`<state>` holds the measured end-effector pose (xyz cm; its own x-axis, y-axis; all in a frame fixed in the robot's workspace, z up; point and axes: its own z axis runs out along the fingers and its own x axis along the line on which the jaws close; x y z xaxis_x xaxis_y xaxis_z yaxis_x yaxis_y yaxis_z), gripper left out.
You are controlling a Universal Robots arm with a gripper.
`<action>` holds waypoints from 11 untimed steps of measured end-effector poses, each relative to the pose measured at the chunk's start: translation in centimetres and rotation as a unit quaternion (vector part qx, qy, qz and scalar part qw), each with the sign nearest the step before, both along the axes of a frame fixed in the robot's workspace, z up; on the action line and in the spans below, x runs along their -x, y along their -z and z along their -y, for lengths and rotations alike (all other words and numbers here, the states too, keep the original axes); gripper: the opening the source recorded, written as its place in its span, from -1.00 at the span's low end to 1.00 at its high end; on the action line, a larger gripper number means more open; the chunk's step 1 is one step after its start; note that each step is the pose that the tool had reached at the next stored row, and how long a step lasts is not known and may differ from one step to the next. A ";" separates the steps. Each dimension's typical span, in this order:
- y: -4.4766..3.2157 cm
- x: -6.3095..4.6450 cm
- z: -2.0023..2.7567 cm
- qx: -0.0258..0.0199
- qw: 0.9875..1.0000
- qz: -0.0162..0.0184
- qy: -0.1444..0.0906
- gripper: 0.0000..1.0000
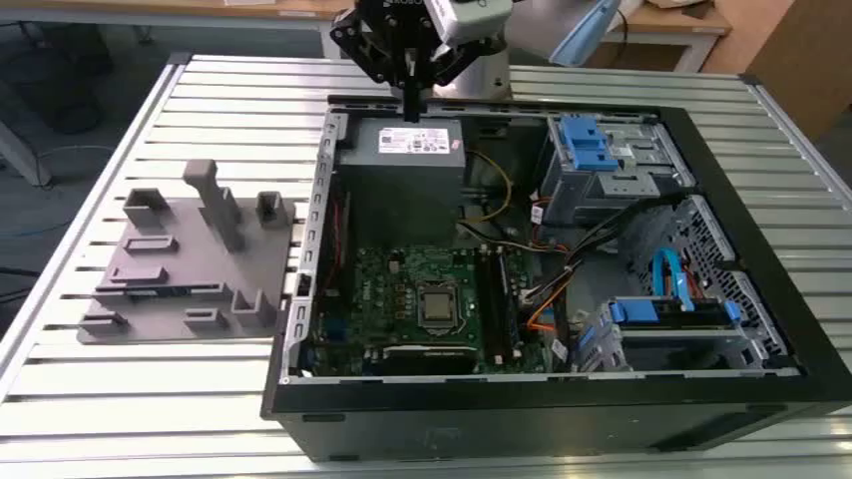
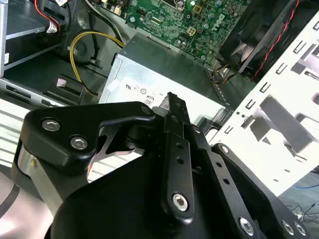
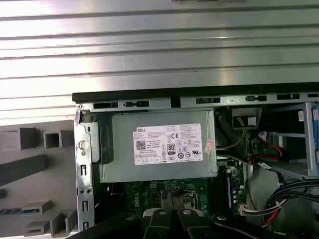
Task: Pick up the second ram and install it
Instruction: 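Reach for the second ram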
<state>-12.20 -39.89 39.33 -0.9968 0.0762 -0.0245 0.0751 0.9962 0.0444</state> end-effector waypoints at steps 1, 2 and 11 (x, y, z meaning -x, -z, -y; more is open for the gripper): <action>0.00 0.0 0.00 0.000 1.000 0.000 0.000 -0.79; 0.00 0.0 0.00 0.000 1.000 0.000 0.000 -0.79; 0.00 2.5 0.00 0.000 1.000 0.000 0.000 -0.79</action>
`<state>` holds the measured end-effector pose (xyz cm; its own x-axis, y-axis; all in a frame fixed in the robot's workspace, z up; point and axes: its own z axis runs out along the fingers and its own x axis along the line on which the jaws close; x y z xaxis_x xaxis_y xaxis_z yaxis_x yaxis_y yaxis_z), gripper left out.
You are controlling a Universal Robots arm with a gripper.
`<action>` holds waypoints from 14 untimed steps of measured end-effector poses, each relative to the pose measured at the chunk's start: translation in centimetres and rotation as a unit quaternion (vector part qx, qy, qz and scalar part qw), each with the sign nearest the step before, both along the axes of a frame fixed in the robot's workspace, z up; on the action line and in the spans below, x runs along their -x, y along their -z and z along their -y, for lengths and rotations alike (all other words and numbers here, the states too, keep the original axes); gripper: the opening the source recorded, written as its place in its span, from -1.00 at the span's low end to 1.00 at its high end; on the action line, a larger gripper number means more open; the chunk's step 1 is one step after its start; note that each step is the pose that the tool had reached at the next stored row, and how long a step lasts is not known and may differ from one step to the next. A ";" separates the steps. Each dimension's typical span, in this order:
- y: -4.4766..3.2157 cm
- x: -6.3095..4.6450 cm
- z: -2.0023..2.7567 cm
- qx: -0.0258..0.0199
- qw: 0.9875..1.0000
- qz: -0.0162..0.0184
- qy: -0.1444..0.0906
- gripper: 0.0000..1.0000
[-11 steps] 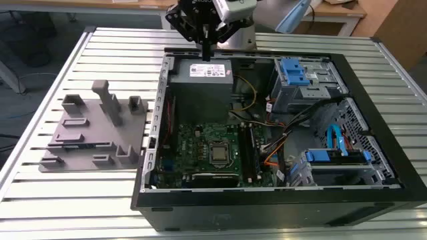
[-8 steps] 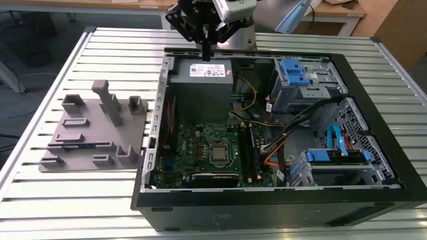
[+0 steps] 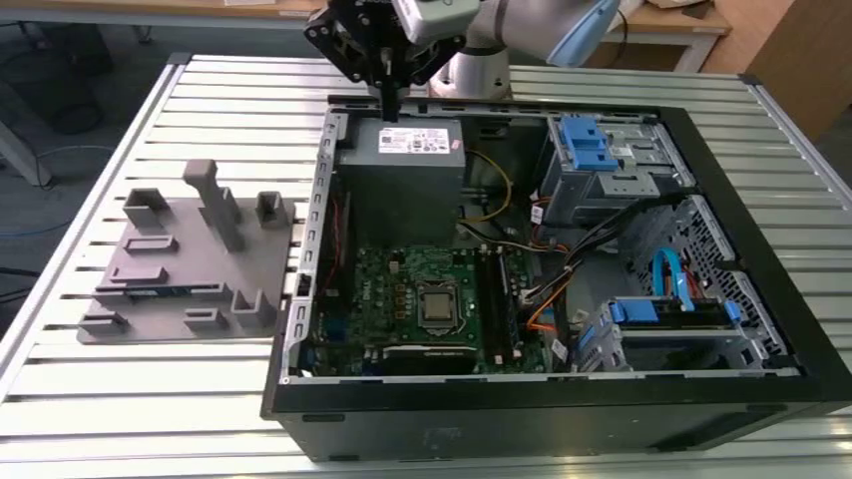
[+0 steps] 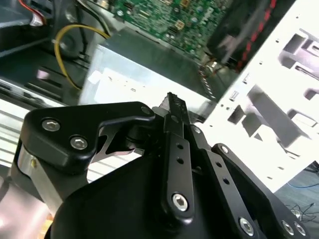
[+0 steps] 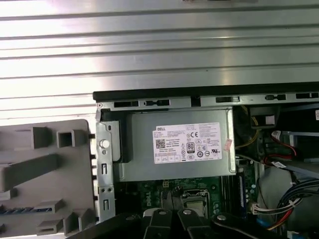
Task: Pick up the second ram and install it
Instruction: 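Reach for the second ram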
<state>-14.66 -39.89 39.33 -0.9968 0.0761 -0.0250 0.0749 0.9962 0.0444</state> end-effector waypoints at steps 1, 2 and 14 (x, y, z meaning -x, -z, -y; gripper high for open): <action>0.00 0.5 0.00 0.000 1.000 0.000 0.000 -0.79; 0.01 0.9 0.00 0.000 1.000 0.000 0.000 -0.79; 0.06 4.2 0.00 0.000 1.000 0.000 0.000 -0.79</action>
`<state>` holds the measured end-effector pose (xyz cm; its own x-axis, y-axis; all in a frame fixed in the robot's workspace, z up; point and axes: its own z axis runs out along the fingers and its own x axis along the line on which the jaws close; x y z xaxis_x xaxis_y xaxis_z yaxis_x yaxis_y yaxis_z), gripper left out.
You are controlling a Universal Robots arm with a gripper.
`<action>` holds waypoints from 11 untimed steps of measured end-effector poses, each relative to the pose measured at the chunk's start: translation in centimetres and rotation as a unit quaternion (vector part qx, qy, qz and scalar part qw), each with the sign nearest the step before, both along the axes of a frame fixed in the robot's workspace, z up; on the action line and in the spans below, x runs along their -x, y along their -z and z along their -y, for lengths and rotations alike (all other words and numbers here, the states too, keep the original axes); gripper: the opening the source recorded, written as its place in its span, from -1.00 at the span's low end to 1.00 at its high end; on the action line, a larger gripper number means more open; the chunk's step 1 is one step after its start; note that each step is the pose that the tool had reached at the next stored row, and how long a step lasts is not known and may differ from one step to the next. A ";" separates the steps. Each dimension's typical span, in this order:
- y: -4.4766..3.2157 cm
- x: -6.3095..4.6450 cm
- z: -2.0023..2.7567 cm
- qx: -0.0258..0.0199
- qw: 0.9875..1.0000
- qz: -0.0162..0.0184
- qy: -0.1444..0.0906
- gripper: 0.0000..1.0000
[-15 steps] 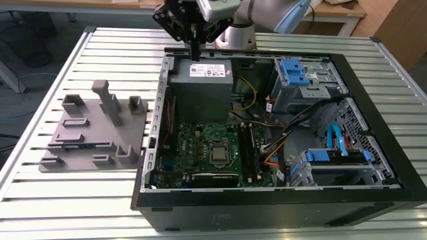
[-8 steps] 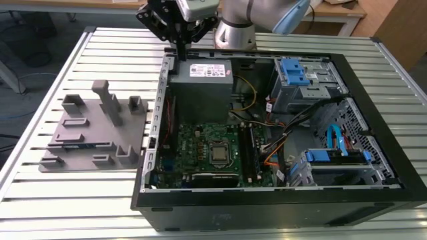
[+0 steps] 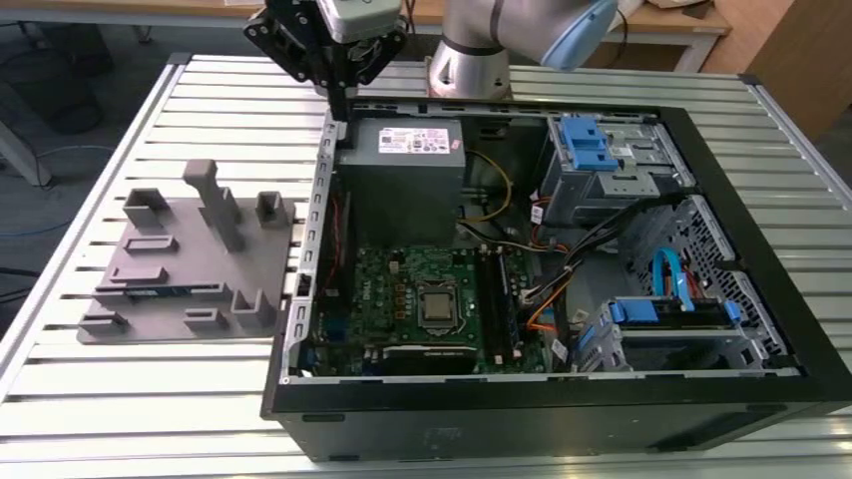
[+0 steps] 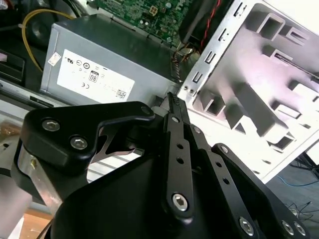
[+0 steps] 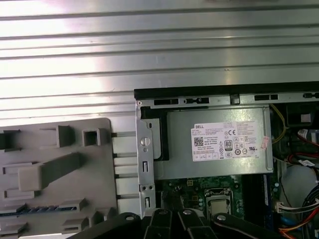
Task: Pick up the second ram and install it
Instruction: 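Reach for the second ram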
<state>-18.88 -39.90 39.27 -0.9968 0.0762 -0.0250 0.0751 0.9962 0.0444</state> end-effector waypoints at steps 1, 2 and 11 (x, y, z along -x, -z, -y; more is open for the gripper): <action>0.01 0.2 0.00 0.000 1.000 0.000 0.000 -0.79; 0.01 0.3 0.00 0.000 1.000 0.000 0.000 -0.79; 0.03 1.9 0.03 0.000 1.000 0.000 0.000 -0.79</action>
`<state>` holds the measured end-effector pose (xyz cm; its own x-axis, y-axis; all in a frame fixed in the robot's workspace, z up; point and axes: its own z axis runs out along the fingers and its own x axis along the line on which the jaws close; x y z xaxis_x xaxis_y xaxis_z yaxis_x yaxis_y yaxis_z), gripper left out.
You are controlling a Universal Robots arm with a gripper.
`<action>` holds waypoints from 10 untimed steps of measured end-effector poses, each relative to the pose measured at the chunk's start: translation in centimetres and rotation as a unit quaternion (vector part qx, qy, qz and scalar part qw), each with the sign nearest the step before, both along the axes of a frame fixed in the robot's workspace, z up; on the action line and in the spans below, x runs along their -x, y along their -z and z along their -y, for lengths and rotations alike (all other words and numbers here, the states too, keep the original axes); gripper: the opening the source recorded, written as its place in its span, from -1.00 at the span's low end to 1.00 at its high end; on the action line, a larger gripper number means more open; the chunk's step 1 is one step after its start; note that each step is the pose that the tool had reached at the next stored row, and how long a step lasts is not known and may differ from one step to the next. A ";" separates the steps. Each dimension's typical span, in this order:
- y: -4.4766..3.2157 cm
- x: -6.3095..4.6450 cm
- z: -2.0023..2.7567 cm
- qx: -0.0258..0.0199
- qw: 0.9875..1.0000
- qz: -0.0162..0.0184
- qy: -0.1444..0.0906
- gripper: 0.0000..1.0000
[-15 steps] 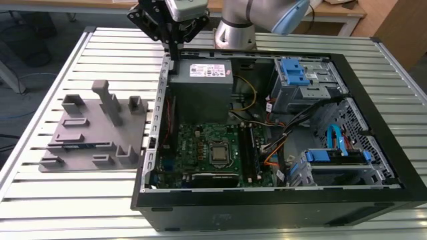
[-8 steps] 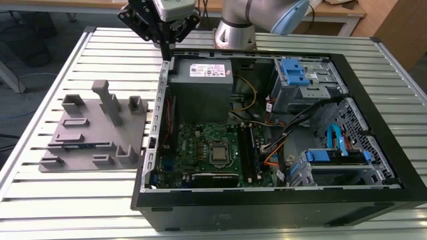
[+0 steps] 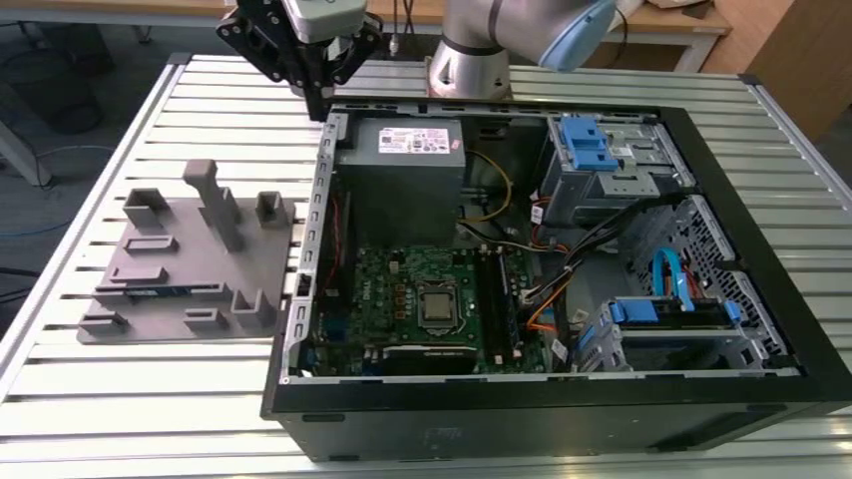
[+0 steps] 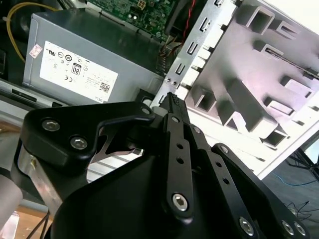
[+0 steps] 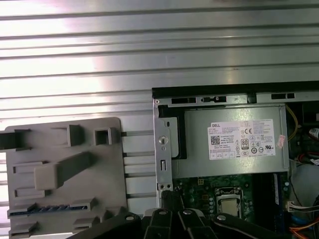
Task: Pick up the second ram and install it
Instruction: 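Reach for the second ram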
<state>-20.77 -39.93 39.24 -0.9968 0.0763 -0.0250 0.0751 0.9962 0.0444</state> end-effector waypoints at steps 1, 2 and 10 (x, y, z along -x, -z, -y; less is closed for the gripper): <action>0.00 0.1 0.01 0.000 1.000 0.000 0.000 -0.79; 0.00 0.2 0.01 0.000 1.000 0.000 0.000 -0.79; 0.02 1.3 0.13 0.000 1.000 0.000 0.000 -0.79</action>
